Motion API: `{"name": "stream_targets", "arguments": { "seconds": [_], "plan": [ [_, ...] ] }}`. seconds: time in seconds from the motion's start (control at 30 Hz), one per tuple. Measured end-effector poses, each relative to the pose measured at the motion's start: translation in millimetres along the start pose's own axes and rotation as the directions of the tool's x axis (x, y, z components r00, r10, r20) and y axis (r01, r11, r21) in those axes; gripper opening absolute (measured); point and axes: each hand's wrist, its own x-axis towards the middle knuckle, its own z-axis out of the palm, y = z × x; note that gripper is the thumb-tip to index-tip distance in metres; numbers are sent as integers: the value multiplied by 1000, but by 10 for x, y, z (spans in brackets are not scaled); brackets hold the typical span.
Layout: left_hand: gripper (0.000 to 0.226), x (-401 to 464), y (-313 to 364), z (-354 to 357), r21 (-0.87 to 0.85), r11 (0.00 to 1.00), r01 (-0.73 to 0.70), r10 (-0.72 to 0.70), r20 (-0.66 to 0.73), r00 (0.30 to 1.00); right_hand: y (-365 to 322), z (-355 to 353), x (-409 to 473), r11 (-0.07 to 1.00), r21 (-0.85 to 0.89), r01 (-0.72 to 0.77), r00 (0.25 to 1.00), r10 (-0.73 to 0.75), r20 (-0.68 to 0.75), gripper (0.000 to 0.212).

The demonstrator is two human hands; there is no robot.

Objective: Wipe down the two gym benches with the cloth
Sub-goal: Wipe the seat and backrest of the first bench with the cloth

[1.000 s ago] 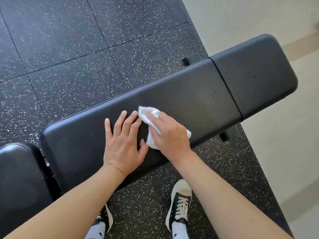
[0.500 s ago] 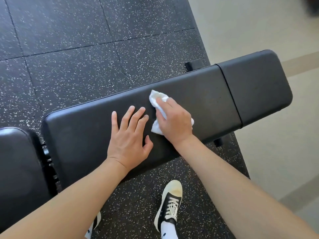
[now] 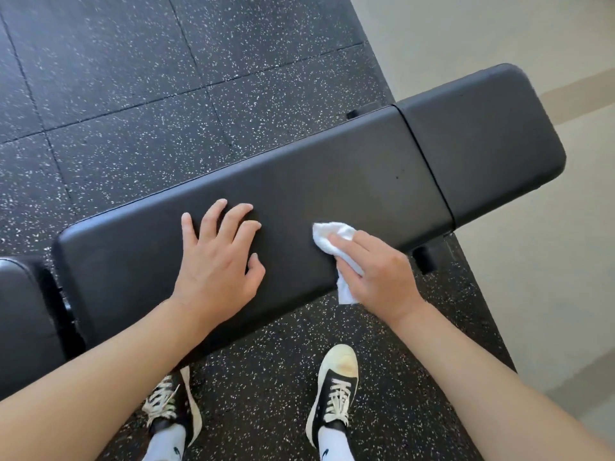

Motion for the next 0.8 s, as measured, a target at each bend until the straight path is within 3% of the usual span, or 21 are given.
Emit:
{"name": "stream_targets", "arguments": {
  "seconds": [0.17, 0.27, 0.33, 0.43, 0.53, 0.6, 0.8],
  "plan": [
    [47, 391, 298, -119, 22, 985, -173, 172, 46, 984, 428, -160, -69, 963, -19, -268, 960, 266, -85, 35],
    [55, 802, 565, -116, -35, 988, -152, 153, 26, 988, 442, -102, 18, 869, 94, -486, 845, 494, -203, 40],
    [57, 1096, 722, -61, -52, 990, -128, 129, 12, 992, 312, -13, 26, 821, 141, -553, 784, 570, -244, 40],
    [59, 1431, 842, 68, -72, 997, -22, 21, -13, 1000, 83, 86, -43, 847, 157, -507, 822, 530, -207, 39],
    [59, 1492, 894, 210, -71, 994, 79, -84, -65, 994, 123, 45, -173, 930, 113, -350, 918, 364, -155, 36],
    [60, 1456, 921, 277, -55, 993, 100, -105, -94, 990, 345, -62, -263, 956, 61, -285, 944, 292, -156, 33],
    [65, 1487, 973, 268, -49, 989, 140, -145, -103, 984, 973, -317, -410, 820, 160, -550, 785, 572, -236, 35]
  ]
}}
